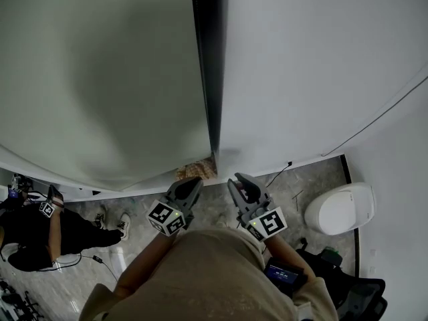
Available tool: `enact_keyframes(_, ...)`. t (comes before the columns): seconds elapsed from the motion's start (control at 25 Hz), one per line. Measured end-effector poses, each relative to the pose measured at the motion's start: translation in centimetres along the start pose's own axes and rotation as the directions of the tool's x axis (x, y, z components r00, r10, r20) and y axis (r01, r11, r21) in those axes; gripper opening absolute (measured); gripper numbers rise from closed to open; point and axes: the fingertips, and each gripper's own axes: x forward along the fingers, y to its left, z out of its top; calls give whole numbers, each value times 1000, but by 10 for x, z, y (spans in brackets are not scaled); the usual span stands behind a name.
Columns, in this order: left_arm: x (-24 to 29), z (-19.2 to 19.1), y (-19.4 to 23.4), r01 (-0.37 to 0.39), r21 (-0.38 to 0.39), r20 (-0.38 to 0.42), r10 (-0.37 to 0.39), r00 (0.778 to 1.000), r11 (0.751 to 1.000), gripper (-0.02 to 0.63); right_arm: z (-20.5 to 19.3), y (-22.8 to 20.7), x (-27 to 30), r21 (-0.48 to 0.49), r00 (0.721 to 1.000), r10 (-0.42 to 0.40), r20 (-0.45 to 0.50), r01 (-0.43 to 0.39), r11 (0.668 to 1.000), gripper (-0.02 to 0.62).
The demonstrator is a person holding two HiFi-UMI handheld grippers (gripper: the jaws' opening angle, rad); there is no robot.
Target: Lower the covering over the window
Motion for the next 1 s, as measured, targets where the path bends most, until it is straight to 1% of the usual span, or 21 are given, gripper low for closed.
enact_keyframes(0.12, 8, -1, -1, -1, 1, -4, 1, 1000, 1000, 18, 2, -10, 1, 5, 1000, -8, 4, 8, 1000, 83)
enact_keyframes(0.32, 19, -7, -5, -2, 4, -15, 2, 1000, 1000, 18, -6, -22, -6, 14, 1000, -17, -25, 17, 1000, 83)
enact_keyframes(0.4, 23, -8, -5, -5, 3, -16, 5, 1000, 1000, 18, -4, -26, -7, 18, 1000, -18, -14, 19, 1000, 83)
enact_keyframes(0.48, 25, -9, -5, -8, 0, -18, 8, 1000, 1000, 18, 1, -29, -7, 20, 1000, -18, 7, 18, 1000, 81)
enact_keyframes(0.6, 30, -13, -8, -13, -6, -21, 13, 1000, 1000, 18, -3, -32, -12, 23, 1000, -17, -17, 17, 1000, 81)
enact_keyframes(0.76, 33, -20, -10, -19, -13, -24, 19, 1000, 1000, 18, -3, -35, -14, 31, 1000, -11, 0, 11, 999, 83)
enact_keyframes(1.0, 36, -24, -11, -25, -23, -26, 25, 999, 999, 18, -11, -37, -18, 34, 1000, -8, -23, 9, 999, 83)
